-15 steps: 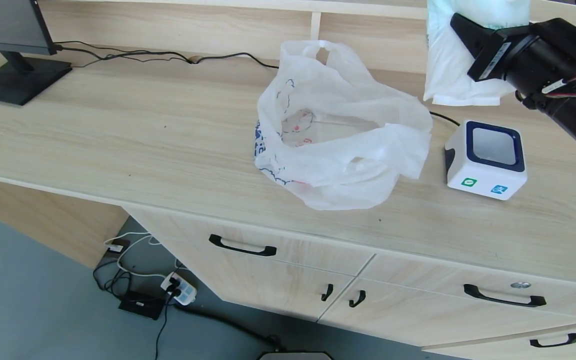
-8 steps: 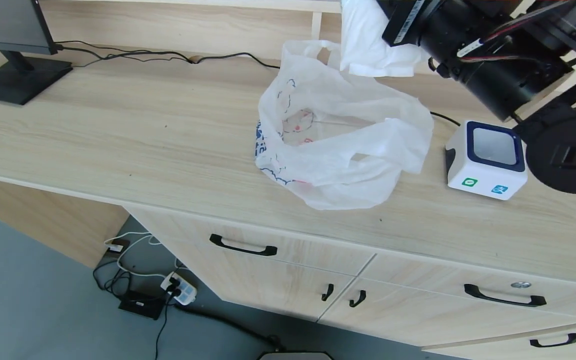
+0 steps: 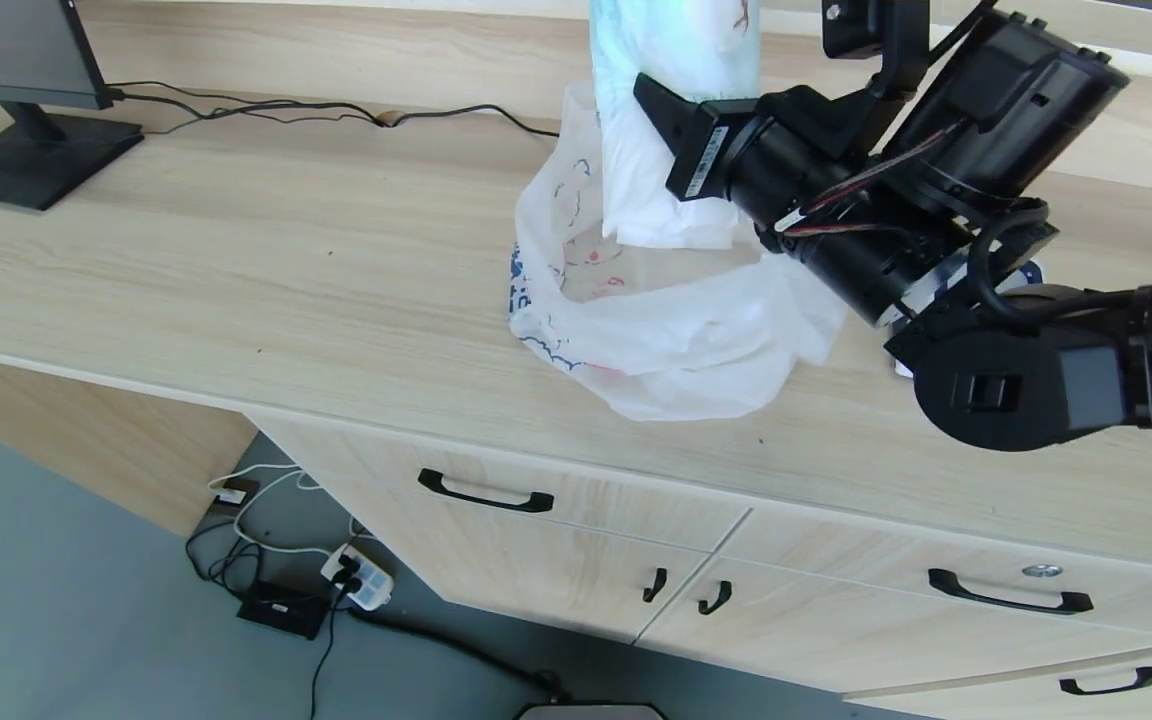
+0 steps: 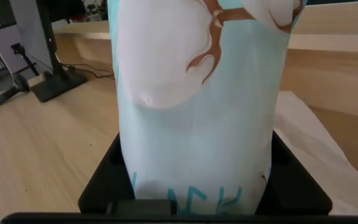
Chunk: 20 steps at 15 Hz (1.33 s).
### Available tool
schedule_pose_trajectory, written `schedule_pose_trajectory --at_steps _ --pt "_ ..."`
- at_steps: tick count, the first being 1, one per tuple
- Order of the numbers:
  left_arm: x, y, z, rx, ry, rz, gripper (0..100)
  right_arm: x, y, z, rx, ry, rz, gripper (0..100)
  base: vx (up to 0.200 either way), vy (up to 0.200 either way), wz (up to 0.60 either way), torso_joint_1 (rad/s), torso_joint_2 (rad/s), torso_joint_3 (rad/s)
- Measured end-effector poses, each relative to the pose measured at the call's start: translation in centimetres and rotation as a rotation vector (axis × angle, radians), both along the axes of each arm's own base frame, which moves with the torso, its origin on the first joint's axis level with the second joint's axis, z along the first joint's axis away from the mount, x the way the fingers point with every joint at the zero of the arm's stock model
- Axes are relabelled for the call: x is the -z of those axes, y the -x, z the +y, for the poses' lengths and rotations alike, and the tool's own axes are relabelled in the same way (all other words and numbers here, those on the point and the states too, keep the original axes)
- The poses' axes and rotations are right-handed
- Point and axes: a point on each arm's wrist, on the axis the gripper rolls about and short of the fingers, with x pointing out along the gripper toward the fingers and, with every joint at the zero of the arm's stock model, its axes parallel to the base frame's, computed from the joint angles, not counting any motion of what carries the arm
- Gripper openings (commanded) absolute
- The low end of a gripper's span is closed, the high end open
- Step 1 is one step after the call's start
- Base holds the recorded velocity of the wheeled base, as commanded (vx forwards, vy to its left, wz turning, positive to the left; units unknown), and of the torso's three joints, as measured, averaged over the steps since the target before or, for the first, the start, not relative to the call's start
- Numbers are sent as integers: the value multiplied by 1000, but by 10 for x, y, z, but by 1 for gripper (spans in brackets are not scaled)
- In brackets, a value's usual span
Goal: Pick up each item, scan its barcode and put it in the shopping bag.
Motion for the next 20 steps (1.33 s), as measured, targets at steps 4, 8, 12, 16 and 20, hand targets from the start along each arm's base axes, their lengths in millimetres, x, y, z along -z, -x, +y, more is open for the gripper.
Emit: schedule_pose_trajectory --at_steps 4,8,12,16,20 --pt "0 0 0 0 -2 -1 100 32 0 0 6 81 83 0 0 0 0 0 0 0" --pt "0 0 0 -1 2 -2 100 40 1 -4 27 172 107 0 0 0 0 0 0 0" --pt "0 0 0 0 2 -1 100 47 4 -20 60 256 205 0 0 0 0 0 0 0" --pt "0 0 0 0 3 -1 100 41 1 -30 103 268 236 0 0 0 0 0 0 0" --pt "0 0 0 0 3 0 100 44 1 -34 118 310 303 0 0 0 0 0 0 0"
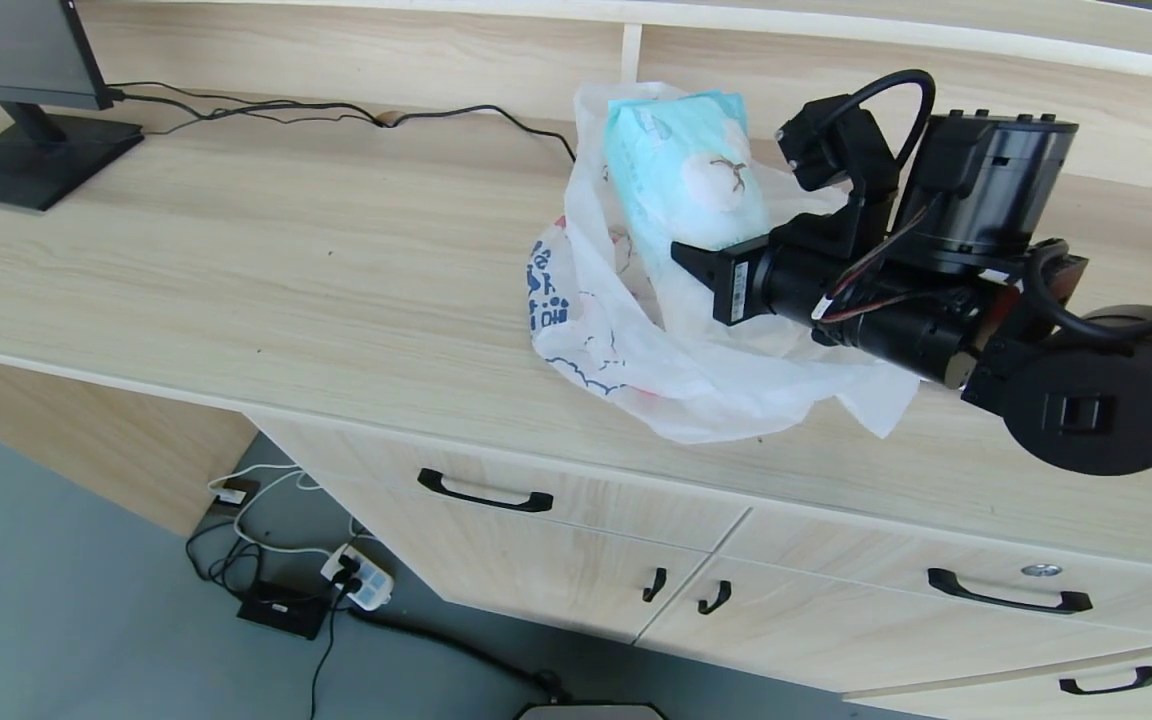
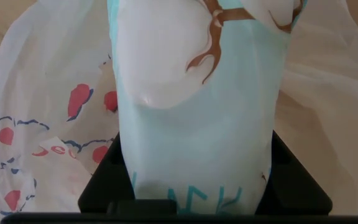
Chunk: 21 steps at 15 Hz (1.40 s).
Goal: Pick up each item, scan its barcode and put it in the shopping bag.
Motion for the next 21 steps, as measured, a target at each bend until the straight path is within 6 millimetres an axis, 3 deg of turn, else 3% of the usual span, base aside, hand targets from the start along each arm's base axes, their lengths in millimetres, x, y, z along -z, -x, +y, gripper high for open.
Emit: schedule_pose_trajectory --at_steps 1,2,12,16,21 --pt "0 0 0 0 0 0 100 -1 1 0 0 1 2 0 0 0 0 0 0 0" --pt "0 0 0 0 0 0 100 -1 1 -1 0 4 11 100 0 0 0 0 0 0" --pt "0 0 0 0 -1 0 100 -9 0 -1 -3 -27 -4 100 0 0 0 0 0 0" --pt "0 0 0 0 0 0 100 -28 6 -6 3 -62 -70 100 0 0 0 0 0 0" --pt "0 0 0 -1 0 3 100 -19 51 -33 -26 -59 -38 100 0 0 0 0 0 0"
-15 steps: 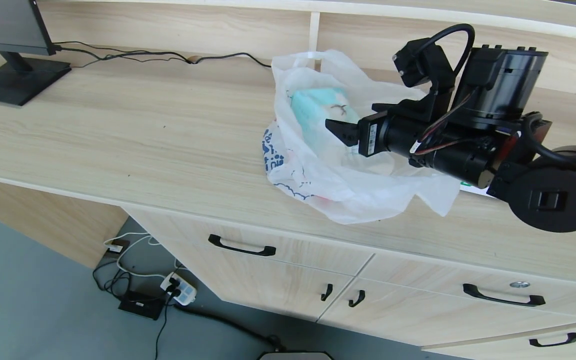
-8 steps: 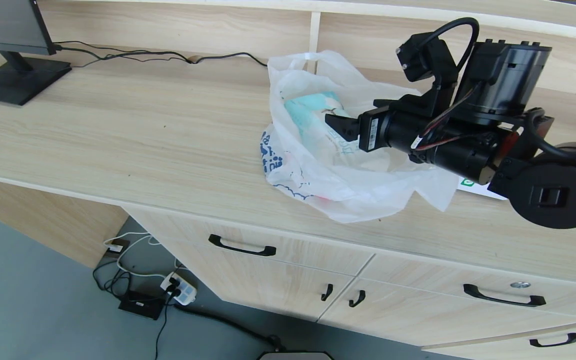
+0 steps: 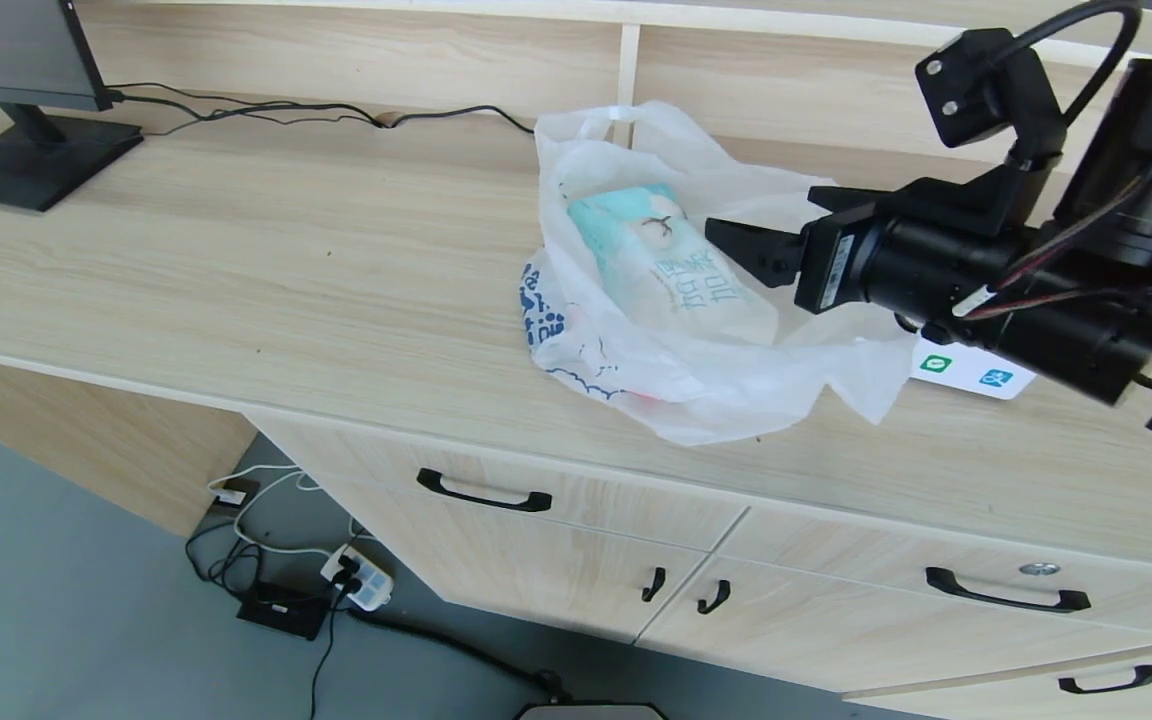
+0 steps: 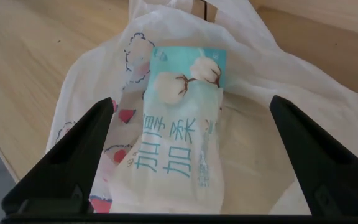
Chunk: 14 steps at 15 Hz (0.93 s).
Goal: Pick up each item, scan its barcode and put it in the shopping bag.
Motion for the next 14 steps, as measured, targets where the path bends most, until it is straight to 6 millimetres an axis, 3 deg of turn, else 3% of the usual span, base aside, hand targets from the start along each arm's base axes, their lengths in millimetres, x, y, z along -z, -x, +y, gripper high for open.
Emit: schedule_pose_trajectory --at_steps 3,8,14 --pt "0 0 0 1 0 0 100 0 15 -21 -26 -28 -56 100 0 0 -400 0 3 2" --pt "0 0 0 0 0 0 100 -1 12 -28 -21 -52 -115 100 0 0 -600 1 1 -1" --pt "0 0 0 1 0 0 100 -4 20 -23 -49 -106 -151 100 0 0 0 0 0 0"
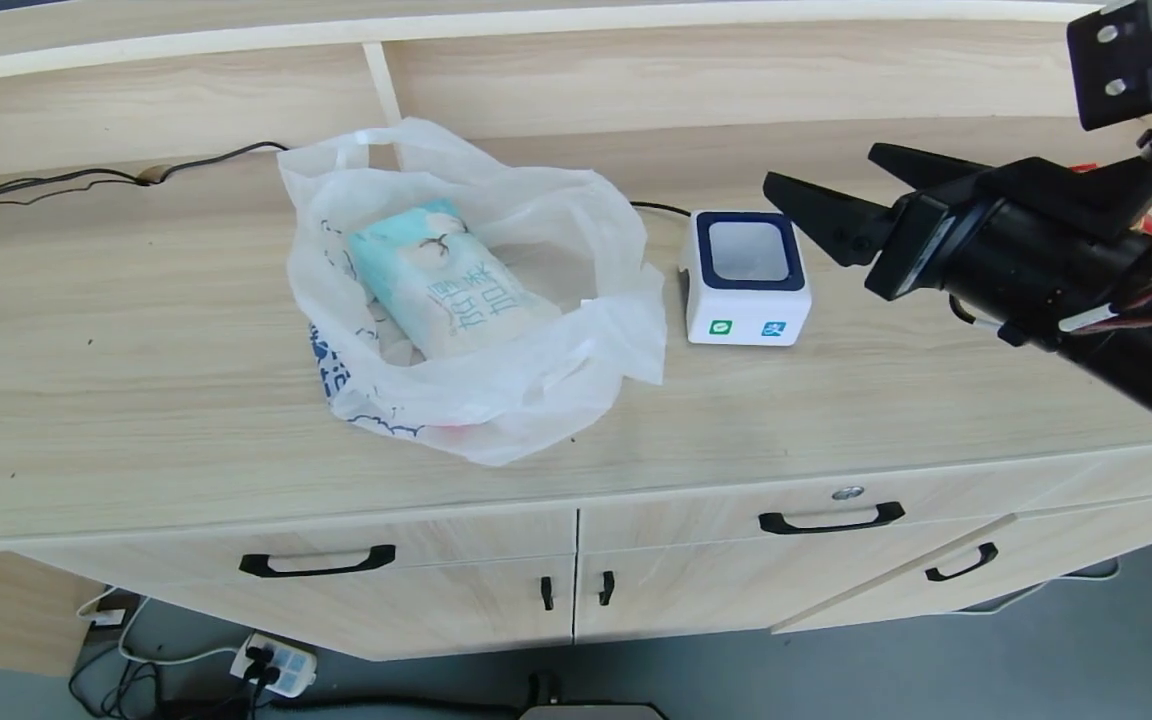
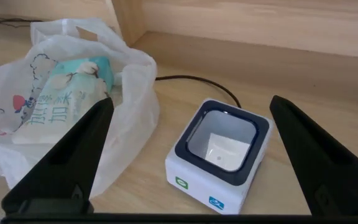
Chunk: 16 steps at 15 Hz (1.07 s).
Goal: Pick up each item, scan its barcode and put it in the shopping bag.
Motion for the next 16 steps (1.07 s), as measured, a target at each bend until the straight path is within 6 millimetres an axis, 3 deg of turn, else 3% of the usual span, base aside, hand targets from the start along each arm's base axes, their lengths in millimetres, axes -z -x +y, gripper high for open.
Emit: schedule_pose_trajectory --at_steps 3,10,16 --pt "0 0 0 0 1 2 100 5 12 -3 -40 -79 38 100 0 0 0 0 0 0" --pt "0 0 0 0 -1 3 100 15 18 -12 -15 -63 55 100 0 0 0 0 0 0" --pt "0 0 0 1 -1 4 100 16 18 -13 -13 -58 62 100 0 -200 0 4 1 2"
